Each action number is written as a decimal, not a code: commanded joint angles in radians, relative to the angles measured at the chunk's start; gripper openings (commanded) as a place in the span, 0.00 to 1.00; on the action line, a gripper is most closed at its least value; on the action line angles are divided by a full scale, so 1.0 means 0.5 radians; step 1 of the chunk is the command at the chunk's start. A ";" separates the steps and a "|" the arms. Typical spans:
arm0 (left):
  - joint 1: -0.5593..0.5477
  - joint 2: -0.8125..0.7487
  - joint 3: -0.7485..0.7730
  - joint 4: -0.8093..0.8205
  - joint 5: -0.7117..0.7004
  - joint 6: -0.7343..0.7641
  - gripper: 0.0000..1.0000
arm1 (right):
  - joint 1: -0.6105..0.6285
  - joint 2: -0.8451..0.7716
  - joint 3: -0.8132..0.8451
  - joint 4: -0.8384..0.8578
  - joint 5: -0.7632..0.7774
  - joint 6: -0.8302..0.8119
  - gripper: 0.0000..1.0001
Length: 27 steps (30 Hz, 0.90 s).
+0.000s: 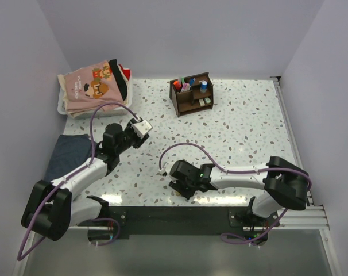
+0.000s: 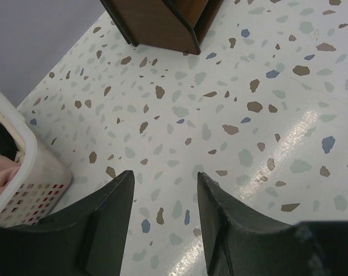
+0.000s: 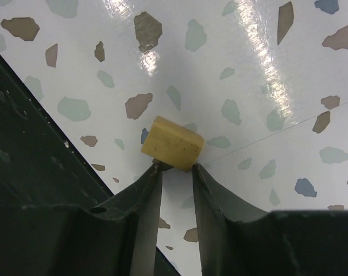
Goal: Sort the stationery into containers
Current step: Pick up the stationery from the center of the board.
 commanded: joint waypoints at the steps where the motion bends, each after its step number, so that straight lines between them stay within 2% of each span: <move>1: 0.015 -0.038 -0.004 0.102 0.053 -0.052 0.53 | 0.009 -0.013 0.060 0.034 -0.022 -0.002 0.47; 6: 0.015 -0.032 0.030 0.060 0.035 -0.018 0.53 | 0.009 -0.080 0.134 -0.147 0.070 -0.293 0.52; 10: 0.015 -0.035 0.021 0.050 0.038 -0.015 0.53 | -0.009 -0.123 0.195 -0.252 0.101 -0.716 0.52; 12: 0.015 -0.032 0.018 0.062 0.041 -0.024 0.53 | -0.015 -0.187 0.155 -0.249 0.092 -1.029 0.51; 17: 0.015 -0.016 -0.001 0.105 0.074 -0.058 0.53 | -0.107 -0.347 -0.041 -0.145 -0.254 -1.667 0.51; 20: 0.015 -0.010 0.003 0.121 0.099 -0.073 0.53 | -0.116 -0.332 -0.057 -0.123 -0.377 -1.842 0.51; 27: 0.015 -0.007 0.003 0.102 0.108 -0.083 0.53 | -0.144 -0.172 -0.017 -0.004 -0.528 -1.892 0.54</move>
